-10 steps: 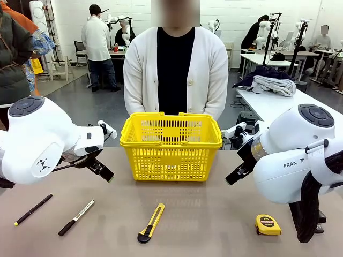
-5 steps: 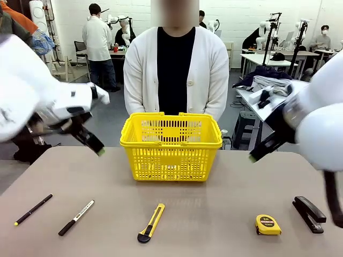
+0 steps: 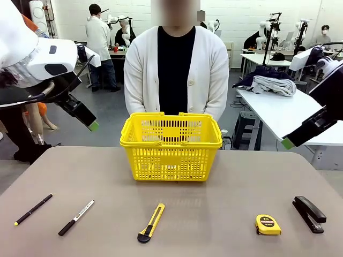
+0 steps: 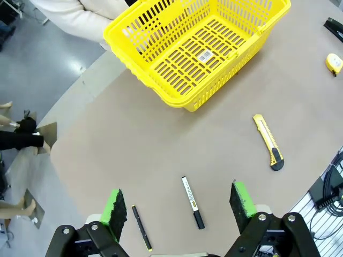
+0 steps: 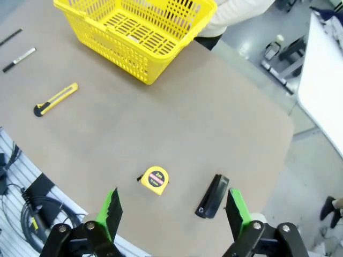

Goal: Place the items the person wants into the basket.
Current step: Pick up the item the person points to and place it in the Market Basket.

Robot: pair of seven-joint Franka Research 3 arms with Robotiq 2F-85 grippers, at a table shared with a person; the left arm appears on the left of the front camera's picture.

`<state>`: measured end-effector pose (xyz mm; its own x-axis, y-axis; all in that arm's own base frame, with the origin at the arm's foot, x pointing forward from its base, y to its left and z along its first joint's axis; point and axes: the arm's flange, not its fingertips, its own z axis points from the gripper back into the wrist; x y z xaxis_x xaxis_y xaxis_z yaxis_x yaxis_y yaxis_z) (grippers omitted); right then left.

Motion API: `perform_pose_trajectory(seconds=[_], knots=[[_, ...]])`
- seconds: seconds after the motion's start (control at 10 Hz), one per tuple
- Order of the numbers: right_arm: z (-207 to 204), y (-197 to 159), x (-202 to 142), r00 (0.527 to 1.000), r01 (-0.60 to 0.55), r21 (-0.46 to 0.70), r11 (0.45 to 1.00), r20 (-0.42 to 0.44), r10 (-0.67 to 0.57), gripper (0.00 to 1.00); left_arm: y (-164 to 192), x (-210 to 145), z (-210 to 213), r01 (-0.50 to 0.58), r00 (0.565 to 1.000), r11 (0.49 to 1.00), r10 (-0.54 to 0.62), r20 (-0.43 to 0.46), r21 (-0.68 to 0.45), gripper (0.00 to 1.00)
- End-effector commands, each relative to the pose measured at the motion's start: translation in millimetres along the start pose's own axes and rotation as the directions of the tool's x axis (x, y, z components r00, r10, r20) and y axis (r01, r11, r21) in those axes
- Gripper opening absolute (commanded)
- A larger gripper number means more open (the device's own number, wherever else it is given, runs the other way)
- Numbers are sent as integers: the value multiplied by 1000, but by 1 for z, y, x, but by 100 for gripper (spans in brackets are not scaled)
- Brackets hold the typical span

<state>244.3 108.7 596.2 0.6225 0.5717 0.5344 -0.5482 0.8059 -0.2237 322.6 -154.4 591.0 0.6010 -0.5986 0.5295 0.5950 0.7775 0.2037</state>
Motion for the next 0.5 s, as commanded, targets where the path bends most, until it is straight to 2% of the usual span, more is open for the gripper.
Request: perform_pose_trajectory(seconds=[0.0, 0.3, 0.4], knots=[[-10, -3, 1, 1000, 5, 4, 1000, 0, -5, 100, -1, -1, -4, 1, 1000, 1000, -1, -6, -3, 100], [-3, -1, 1, 1000, 1, 2, 1000, -5, -1, 100, -1, -1, -4, 1, 1000, 1000, -1, -6, -3, 100], [-11, -43, 1, 993, 5, 245, 970, -112, 23, 100, 0, 0, -2, 0, 1000, 1000, 0, -5, -2, 100]])
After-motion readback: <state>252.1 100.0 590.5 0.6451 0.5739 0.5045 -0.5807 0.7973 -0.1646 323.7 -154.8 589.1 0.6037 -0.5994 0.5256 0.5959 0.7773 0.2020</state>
